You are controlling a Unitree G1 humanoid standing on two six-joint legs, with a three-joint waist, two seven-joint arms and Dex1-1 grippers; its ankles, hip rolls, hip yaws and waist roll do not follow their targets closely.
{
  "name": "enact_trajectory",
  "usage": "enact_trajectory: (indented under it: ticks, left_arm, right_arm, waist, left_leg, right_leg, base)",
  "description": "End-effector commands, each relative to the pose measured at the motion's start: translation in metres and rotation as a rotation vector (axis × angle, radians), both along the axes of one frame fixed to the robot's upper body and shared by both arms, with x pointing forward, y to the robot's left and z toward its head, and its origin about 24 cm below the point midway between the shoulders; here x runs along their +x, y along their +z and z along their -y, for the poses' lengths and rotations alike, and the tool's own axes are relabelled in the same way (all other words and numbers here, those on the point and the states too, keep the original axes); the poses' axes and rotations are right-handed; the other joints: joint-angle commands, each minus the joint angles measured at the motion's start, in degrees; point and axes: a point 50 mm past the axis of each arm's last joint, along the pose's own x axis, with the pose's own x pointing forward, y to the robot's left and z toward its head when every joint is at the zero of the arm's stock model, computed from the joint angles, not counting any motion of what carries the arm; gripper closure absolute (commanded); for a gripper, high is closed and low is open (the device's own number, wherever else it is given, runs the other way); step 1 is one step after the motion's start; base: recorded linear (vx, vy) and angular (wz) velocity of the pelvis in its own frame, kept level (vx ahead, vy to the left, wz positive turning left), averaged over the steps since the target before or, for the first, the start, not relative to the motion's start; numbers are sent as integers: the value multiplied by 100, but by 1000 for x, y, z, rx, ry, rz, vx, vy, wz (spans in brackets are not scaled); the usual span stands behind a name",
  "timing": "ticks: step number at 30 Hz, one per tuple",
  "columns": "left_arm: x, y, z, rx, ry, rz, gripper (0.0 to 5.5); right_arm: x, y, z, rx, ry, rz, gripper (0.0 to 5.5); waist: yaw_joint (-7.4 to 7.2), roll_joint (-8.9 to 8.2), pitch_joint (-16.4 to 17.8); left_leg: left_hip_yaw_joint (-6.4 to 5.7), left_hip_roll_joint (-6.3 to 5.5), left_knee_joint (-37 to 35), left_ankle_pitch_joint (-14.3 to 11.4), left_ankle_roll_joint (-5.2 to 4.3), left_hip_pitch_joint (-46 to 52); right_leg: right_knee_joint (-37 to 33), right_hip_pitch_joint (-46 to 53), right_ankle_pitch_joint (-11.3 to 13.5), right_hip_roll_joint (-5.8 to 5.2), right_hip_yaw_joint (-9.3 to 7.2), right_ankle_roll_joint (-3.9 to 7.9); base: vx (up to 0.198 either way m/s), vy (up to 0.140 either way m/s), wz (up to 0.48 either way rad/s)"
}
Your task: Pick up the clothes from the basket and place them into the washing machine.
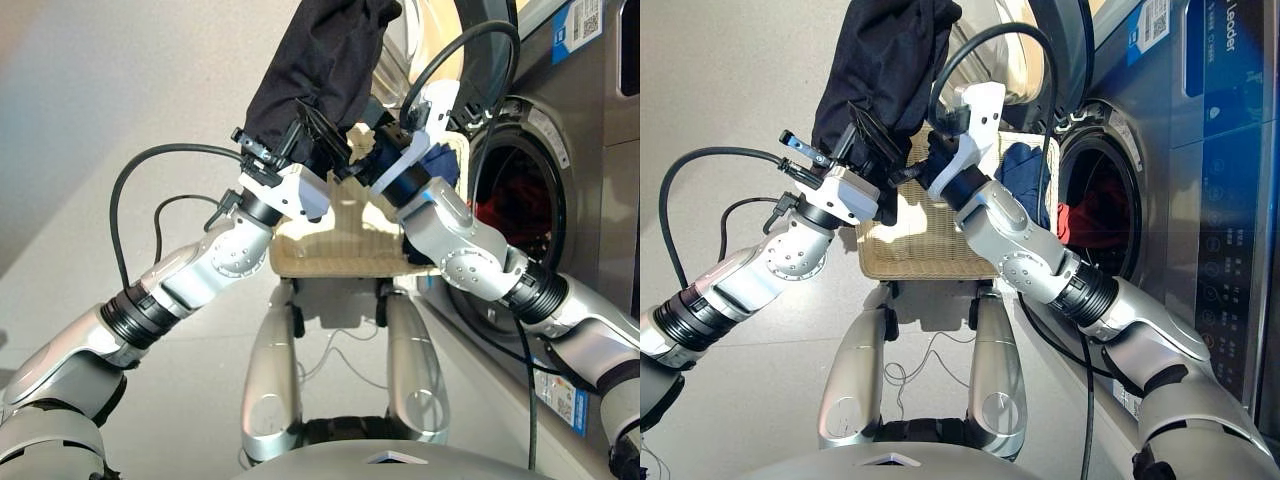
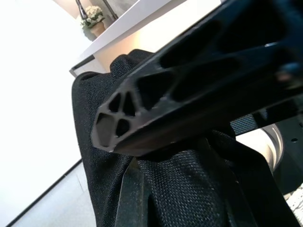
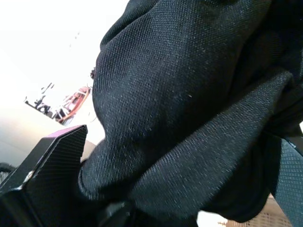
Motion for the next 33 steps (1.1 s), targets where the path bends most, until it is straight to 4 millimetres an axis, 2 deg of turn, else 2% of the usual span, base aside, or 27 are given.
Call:
enact_trajectory:
  ticks: [1,7,8,9,10,18,26,27,28,29,30,31,33]
  left_arm:
    - [-52,37,39,-31,-326,238,550]
    - [-52,35,41,-38,-333,221,550]
    - [-52,35,41,-39,-335,219,550]
    - [-52,35,41,-43,-330,217,550]
    - [-52,34,41,-42,-329,220,550]
    - [-51,35,39,-28,-300,262,550]
    - [-53,33,35,-14,-281,294,550]
    - [-53,33,34,-16,-282,293,505]
    - [-54,32,34,-10,-281,295,341]
    - [-53,30,33,-8,-278,291,151]
    - [-53,29,32,-9,-273,289,45]
    - [-52,27,31,-11,-263,285,0]
    - [-50,23,27,-21,-247,266,0]
  right_arm:
    - [-16,50,-22,54,67,221,0]
    - [-17,54,-22,65,42,254,0]
    - [-17,54,-22,67,36,254,276]
    - [-17,54,-20,76,24,261,507]
    - [-18,54,-20,75,19,268,550]
    - [-25,60,-11,107,-54,364,550]
    - [-27,52,7,93,-164,440,550]
    - [-24,50,12,101,-195,430,550]
    - [-20,44,19,108,-233,408,550]
    - [-16,37,26,116,-269,378,550]
    - [-14,33,31,121,-295,362,550]
    - [-11,23,39,128,-342,327,550]
    - [-4,4,53,117,-428,257,550]
  waist:
    - [58,130,-81]
    - [53,120,-81]
    - [49,120,-81]
    - [46,117,-81]
    - [43,117,-81]
    - [13,126,-81]
    - [-26,135,-81]
    - [-33,144,-81]
    - [-48,153,-81]
    - [-54,153,-81]
    - [-57,157,-81]
    - [-70,166,-81]
    - [-72,182,-81]
  left_leg:
    - [26,-171,626,-408,-151,-152]
    - [15,-172,644,-409,-154,-157]
    - [16,-174,650,-411,-154,-160]
    - [18,-174,651,-413,-153,-163]
    - [17,-177,652,-415,-151,-161]
    - [19,-178,707,-425,-145,-226]
    - [20,-174,716,-428,-151,-223]
    - [19,-175,720,-429,-149,-225]
    - [15,-181,724,-426,-156,-238]
    - [7,-187,729,-429,-154,-244]
    - [3,-192,721,-428,-151,-242]
    - [7,-196,718,-426,-144,-247]
    - [-8,-197,732,-431,-132,-259]
  right_leg:
    - [-1102,126,896,-94,102,236]
    - [-1087,119,893,-94,113,230]
    - [-1082,114,891,-95,108,229]
    - [-1084,111,895,-97,106,228]
    - [-1084,110,898,-96,109,230]
    - [-1047,69,883,-99,120,228]
    - [-1026,75,851,-96,120,240]
    - [-1021,77,849,-97,117,239]
    - [-1017,69,848,-95,114,244]
    - [-1011,65,849,-93,113,248]
    - [-1011,69,847,-87,113,250]
    - [-1007,63,845,-88,104,252]
    - [-995,59,835,-93,94,253]
  base:
    - [0,0,0]
    - [0,0,0]
    - [0,0,0]
    - [0,0,0]
    - [0,0,0]
    - [0,0,0]
    - [0,0,0]
    - [0,0,0]
    - [0,0,0]
    - [0,0,0]
    - [0,0,0]
    - [0,0,0]
    - [0,0,0]
